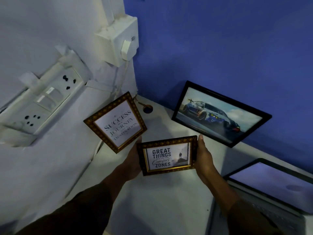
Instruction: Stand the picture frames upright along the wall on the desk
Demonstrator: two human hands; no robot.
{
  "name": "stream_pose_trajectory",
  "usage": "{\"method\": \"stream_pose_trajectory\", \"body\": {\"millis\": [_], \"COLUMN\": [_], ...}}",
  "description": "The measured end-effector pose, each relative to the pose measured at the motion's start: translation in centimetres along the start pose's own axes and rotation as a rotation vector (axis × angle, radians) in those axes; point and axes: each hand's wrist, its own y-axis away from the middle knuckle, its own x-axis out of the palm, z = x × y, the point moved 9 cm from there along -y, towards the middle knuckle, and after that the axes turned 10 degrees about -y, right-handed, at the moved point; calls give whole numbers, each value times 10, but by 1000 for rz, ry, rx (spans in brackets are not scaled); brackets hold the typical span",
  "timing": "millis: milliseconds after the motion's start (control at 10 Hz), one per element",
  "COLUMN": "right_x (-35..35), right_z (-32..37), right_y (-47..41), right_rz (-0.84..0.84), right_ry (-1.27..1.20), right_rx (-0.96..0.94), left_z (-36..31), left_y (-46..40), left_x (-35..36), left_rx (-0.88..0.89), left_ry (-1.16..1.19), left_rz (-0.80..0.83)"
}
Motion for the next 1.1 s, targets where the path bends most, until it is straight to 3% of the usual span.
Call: {"method": "stream_pose_trajectory", "body": {"millis": [400, 600, 1100], "right_x": [7, 6, -41], "right_z": [-27, -27, -35], "right_y": [-21, -23, 31], "right_rz": [-49, -26, 36], "right_ry": [-120, -62, 44], "right_rx": [109, 113, 14], "left_z": [8, 9, 51], "left_y": [-24, -19, 66], "left_x": [-30, -50, -46], "left_rx": [-15, 30, 75], "left_ry": [-201, -256, -275], "left_rz": [-130, -352, -583]}}
